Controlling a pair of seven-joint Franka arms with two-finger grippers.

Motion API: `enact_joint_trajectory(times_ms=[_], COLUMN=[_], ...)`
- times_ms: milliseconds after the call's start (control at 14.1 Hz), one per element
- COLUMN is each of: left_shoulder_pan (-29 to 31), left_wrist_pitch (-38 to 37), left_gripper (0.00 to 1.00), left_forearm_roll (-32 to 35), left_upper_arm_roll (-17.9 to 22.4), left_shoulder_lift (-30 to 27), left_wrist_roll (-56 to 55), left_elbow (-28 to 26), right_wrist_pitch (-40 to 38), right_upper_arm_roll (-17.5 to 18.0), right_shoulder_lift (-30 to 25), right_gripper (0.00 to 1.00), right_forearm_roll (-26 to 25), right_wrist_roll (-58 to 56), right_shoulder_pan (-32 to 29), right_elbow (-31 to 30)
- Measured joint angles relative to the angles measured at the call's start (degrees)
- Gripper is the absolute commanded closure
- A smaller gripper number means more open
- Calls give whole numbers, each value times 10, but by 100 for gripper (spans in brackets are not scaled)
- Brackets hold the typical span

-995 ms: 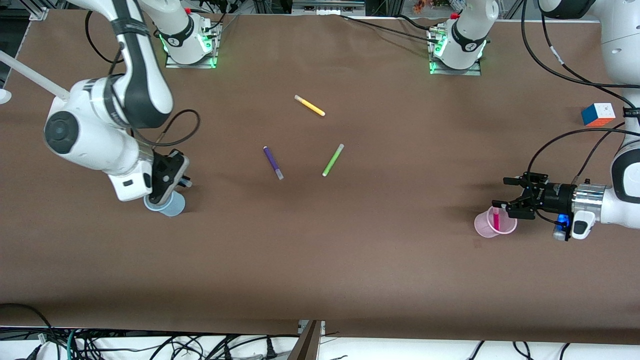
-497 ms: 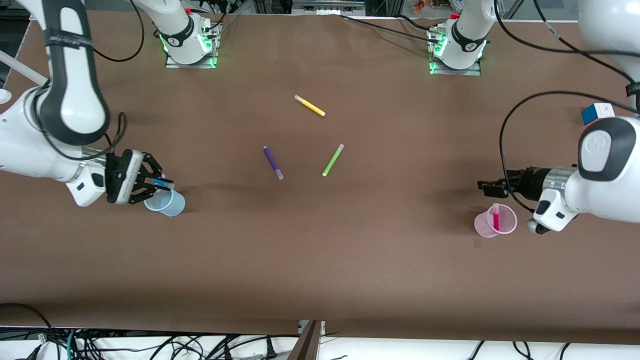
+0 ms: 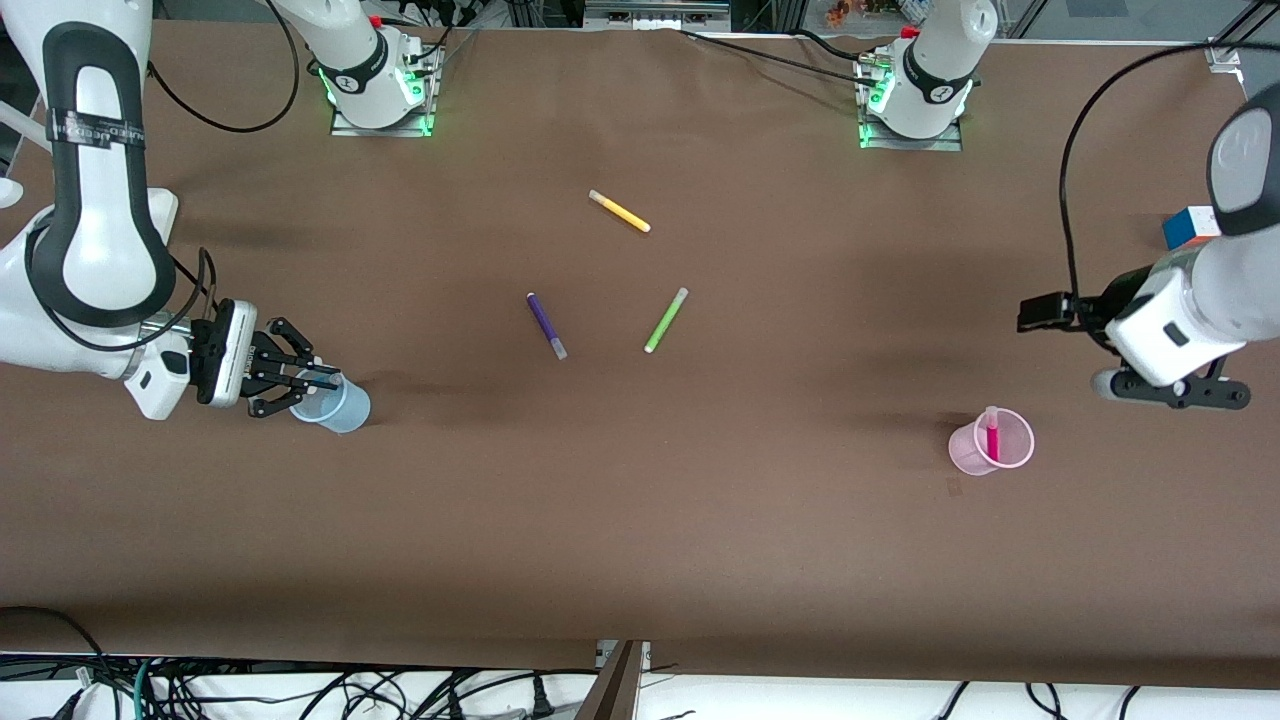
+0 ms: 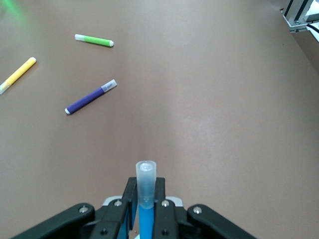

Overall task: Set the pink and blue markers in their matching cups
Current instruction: 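Release the blue marker into the blue cup while the left gripper withdraws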

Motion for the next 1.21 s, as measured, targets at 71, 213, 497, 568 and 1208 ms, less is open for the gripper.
enact_joint_trajectory(times_ms=[71,213,497,568,1208], left_shoulder_pan=[-8,-14,21,35,65], left_wrist_pitch=[8,62,128,131,136], left_gripper=[0,0,0,0,0], left_forearm_roll=[13,20,20,20,20], left_upper_arm_roll=[-1,-1,2,-2,-38], left_shoulder_lift=[-16,-56,-142,-155,-195], left_wrist_roll=[8,36,72,76,78], left_elbow=[-4,-49,-178,-196,-226], right_wrist_pitch=[0,-5,-20,-21,-25], right_upper_arm_roll=[0,0,0,0,1], right_shoulder_lift=[3,8,19,22,29], right_gripper=[100,100,100,92,0], right_forearm_roll=[3,11,18,18,24], right_wrist_roll=[-11,-31,-59,-63,36], right_shoulder_pan=[-1,-6,-19,-23,-28], right_elbow=[0,0,0,0,51])
